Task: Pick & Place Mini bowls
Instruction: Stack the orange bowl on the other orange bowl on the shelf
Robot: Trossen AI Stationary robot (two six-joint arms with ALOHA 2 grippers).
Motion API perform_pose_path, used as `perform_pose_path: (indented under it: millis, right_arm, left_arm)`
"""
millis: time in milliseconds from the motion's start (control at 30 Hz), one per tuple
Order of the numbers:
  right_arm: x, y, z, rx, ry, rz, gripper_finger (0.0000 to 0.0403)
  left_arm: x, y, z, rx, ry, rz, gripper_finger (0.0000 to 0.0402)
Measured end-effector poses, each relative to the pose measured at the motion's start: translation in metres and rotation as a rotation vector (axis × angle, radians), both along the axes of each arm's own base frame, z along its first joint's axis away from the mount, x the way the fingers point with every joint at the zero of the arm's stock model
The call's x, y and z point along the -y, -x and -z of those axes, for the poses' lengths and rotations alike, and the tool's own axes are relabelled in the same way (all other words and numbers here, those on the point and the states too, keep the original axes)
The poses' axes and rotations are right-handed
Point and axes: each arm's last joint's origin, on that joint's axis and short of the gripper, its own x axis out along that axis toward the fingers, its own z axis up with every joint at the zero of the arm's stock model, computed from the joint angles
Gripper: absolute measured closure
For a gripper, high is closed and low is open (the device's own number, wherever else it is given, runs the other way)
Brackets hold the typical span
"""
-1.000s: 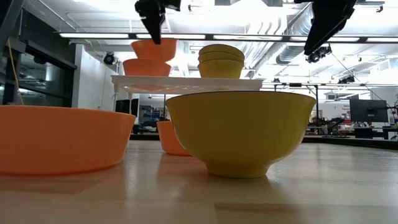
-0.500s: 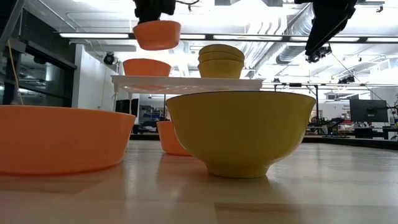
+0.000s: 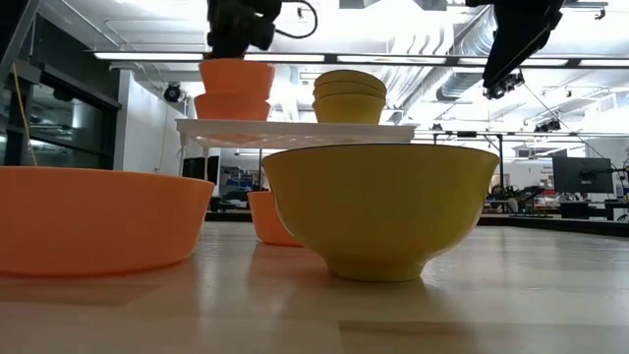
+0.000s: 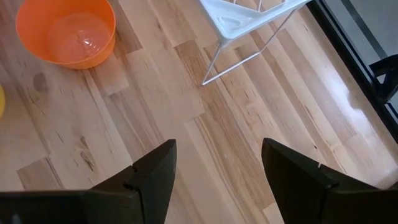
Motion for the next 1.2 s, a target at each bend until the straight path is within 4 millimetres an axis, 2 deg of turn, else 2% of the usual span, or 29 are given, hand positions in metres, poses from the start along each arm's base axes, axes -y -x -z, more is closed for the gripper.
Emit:
perform_pose_path:
  millis: [167, 400, 700, 900, 1200]
  right_arm:
    - [0.000, 0.000, 0.000, 0.000, 0.000, 0.000, 0.0178]
    - [0.000, 0.000, 0.000, -0.001, 0.000, 0.001, 0.0178]
    - [0.000, 0.000, 0.000, -0.001, -0.001, 0.001, 0.0178]
    - [0.000, 0.000, 0.000, -0.004, -0.011, -0.001, 0.0178]
    - [0.000, 0.000, 0.000, -0.008, -0.021, -0.005, 0.0178]
  left_arm:
    - [-0.002, 0.000, 0.008, -0.054, -0.022, -0.029, 0.0402]
    - [-0.002, 0.001, 0.008, -0.068, -0.046, -0.036, 0.0401]
    - [-0.013, -0.018, 0.033, -0.123, 0.007, -0.002, 0.0401]
    - [-0.018, -0.026, 0.031, -0.036, -0.041, -0.013, 0.0402]
    - [-0.021, -0.022, 0.031, -0.035, -0.018, -0.019, 0.0393]
